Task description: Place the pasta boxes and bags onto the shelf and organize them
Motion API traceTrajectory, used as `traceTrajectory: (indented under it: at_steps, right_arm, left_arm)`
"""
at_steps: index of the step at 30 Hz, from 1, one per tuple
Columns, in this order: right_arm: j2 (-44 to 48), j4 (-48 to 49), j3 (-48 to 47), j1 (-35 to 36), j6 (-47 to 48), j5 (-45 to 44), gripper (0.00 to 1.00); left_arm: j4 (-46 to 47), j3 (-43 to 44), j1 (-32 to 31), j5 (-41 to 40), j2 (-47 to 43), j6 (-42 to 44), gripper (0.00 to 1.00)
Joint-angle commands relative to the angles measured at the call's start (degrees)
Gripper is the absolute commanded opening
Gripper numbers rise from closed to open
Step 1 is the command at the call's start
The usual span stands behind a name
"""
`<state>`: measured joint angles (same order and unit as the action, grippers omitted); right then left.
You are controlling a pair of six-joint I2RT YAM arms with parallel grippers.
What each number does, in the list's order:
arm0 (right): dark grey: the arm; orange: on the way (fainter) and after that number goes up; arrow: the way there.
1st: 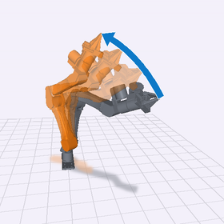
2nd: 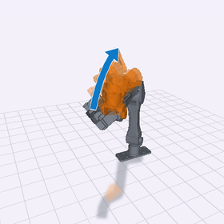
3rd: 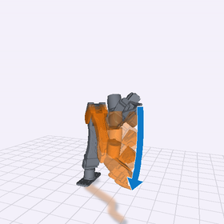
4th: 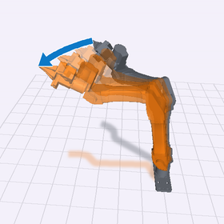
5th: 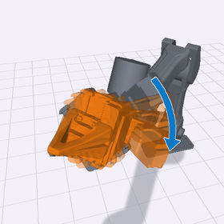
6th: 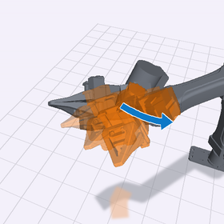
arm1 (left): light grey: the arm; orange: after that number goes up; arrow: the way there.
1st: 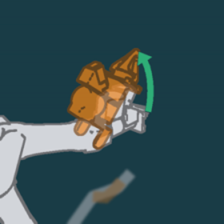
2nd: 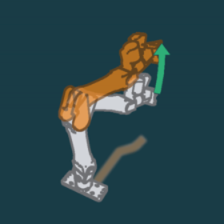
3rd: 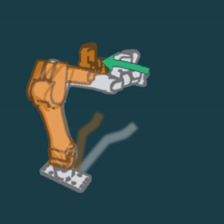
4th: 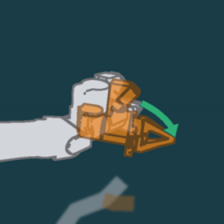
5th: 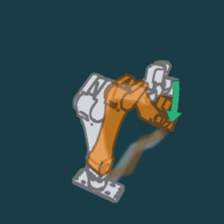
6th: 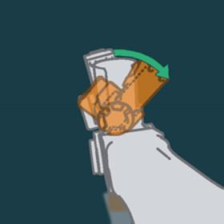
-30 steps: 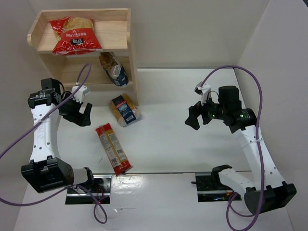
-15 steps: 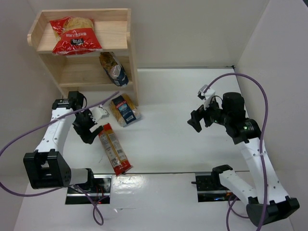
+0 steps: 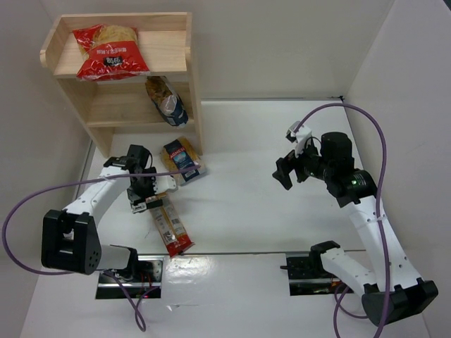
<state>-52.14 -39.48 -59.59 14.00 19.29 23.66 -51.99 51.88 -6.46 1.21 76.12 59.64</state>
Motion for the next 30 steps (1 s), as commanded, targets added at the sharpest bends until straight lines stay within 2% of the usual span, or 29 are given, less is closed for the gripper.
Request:
traceTrajectory:
  at_steps: [1,6,8,16,20,30]
  right_arm:
    - [-1.5,2.4,-3.8,0.4,-1.4,-1.1,0.99]
    - [-3.7,1.8,-4.8,0.4,-2.5,-1.1,0.99]
    - [-4.9,1.8,-6.0,0.4,-2.5,-1.1,0.99]
    - [-6.7,3.0,-6.5,0.4,-3.1,-1.1,0.99]
    - [-6.7,3.0,-6.5,0.4,-3.1,-1.1,0.99]
    - [-7.7,3.5,-6.5,0.4,-3.6,-0.5,0.99]
  left_arm:
    - [5.7,-1.2,-2.2,-1.2,0.8,3.9,1.00]
    - [9.4,-4.0,-5.1,-3.8,3.9,8.6,1.00]
    - [10.0,-5.2,-7.9,-4.4,5.9,9.3,1.00]
    - [12.7,-7.7,-12.7,-6.1,9.0,10.3,1.00]
    - [14.1,-7.7,-14.5,-6.1,9.6,10.8,1.00]
    - [16.0,-5.4,-19.6,-11.9,11.7,13.8,1.00]
